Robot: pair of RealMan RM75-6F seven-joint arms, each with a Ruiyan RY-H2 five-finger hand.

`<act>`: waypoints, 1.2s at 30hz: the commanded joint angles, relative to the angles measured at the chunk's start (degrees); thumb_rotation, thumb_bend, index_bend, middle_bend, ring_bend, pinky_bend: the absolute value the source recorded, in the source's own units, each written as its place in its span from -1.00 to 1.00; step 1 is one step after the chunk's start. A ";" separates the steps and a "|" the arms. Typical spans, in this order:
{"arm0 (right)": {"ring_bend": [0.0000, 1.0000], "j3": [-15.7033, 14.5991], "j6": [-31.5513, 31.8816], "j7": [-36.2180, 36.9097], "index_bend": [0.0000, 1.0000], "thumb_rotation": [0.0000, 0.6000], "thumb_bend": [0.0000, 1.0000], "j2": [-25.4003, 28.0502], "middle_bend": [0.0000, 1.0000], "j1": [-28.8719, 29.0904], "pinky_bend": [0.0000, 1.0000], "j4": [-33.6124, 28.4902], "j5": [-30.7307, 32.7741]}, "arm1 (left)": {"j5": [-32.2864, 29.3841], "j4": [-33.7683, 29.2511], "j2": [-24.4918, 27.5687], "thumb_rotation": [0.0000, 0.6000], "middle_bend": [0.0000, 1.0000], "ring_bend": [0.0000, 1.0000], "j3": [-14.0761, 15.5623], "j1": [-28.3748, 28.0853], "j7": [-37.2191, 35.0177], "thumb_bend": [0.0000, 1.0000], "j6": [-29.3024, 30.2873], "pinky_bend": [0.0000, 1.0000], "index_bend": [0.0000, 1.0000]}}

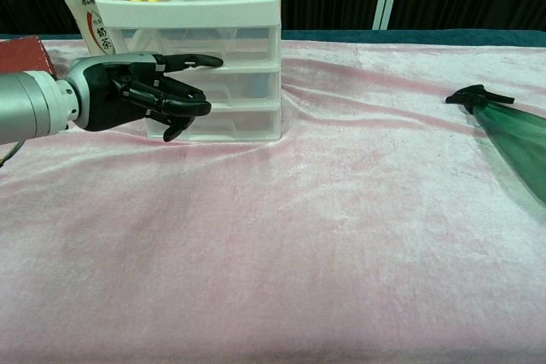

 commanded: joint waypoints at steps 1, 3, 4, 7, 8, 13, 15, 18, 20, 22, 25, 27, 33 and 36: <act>-0.43 0.00 0.02 0.00 -0.86 1.00 -1.00 0.03 -0.80 -0.01 -0.50 -0.01 0.01 | 0.03 -0.07 0.00 1.00 0.33 0.21 -0.02 -0.03 0.09 -0.46 0.00 0.38 -1.00; -0.43 0.03 0.19 0.02 -0.86 1.00 -1.00 0.05 -0.80 -0.06 -0.50 -0.04 -0.06 | 0.13 -0.17 0.00 1.00 0.33 0.21 0.03 -0.10 0.25 -0.46 -0.08 0.38 -1.00; -0.43 0.02 0.29 0.03 -0.86 1.00 -1.00 0.07 -0.80 -0.09 -0.50 -0.06 -0.14 | 0.19 -0.23 0.00 1.00 0.33 0.21 0.07 -0.13 0.34 -0.46 -0.10 0.38 -1.00; -0.43 0.05 0.71 0.22 -0.87 1.00 -1.00 0.08 -0.80 -0.21 -0.51 -0.08 -0.46 | 0.44 -0.50 0.06 1.00 0.33 0.21 0.22 -0.05 0.51 -0.46 0.07 0.38 -1.00; -0.43 0.08 0.87 0.32 -0.87 1.00 -1.00 0.03 -0.80 -0.23 -0.51 -0.04 -0.58 | 0.51 -0.59 0.10 1.00 0.33 0.21 0.30 0.02 0.51 -0.46 0.14 0.38 -1.00; -0.43 0.34 1.89 0.92 -0.87 1.00 -1.00 -0.68 -0.80 -0.29 -0.51 0.82 -1.42 | 0.46 -0.26 0.13 1.00 0.33 0.21 0.32 0.11 0.48 -0.46 0.25 0.38 -1.00; -0.43 0.44 2.47 1.14 -0.87 1.00 -1.00 -1.00 -0.80 -0.37 -0.52 1.25 -1.85 | 0.31 -0.13 0.18 1.00 0.33 0.21 0.26 0.07 0.28 -0.46 0.08 0.38 -1.00; -0.44 0.38 2.78 1.13 -0.87 1.00 -1.00 -1.16 -0.80 -0.46 -0.52 1.48 -2.14 | 0.40 0.04 0.23 1.00 0.33 0.21 0.21 -0.07 0.27 -0.46 -0.07 0.38 -1.00; -0.44 0.34 2.86 1.07 -0.87 1.00 -1.00 -1.17 -0.81 -0.48 -0.52 1.48 -2.30 | 0.54 -0.03 0.26 1.00 0.33 0.21 0.18 -0.12 0.14 -0.46 -0.06 0.38 -1.00; -0.43 0.29 2.87 1.07 -0.87 1.00 -1.00 -1.16 -0.81 -0.50 -0.52 1.43 -2.39 | 0.70 -0.09 0.34 1.00 0.33 0.21 0.22 -0.15 0.03 -0.46 -0.11 0.38 -1.00; -0.43 0.29 2.87 0.98 -0.87 1.00 -1.00 -1.17 -0.80 -0.52 -0.52 1.42 -2.36 | 0.88 -0.02 0.43 1.00 0.33 0.21 0.24 -0.21 -0.05 -0.46 -0.12 0.38 -1.00; -0.43 0.32 2.73 0.92 -0.87 1.00 -1.00 -1.16 -0.80 -0.51 -0.52 1.41 -2.18 | 0.90 0.06 0.42 1.00 0.34 0.21 0.20 -0.25 -0.16 -0.46 -0.08 0.38 -1.00; -0.44 0.38 2.57 0.78 -0.87 1.00 -1.00 -1.11 -0.80 -0.50 -0.52 1.32 -1.92 | 1.08 0.08 0.25 1.00 0.34 0.21 0.25 -0.61 -0.09 -0.46 -0.43 0.38 -1.00; -0.43 0.39 2.48 0.68 -0.87 1.00 -1.00 -1.04 -0.80 -0.51 -0.52 1.24 -1.78 | 1.15 0.10 0.16 1.00 0.34 0.21 0.25 -0.76 -0.16 -0.46 -0.57 0.38 -1.00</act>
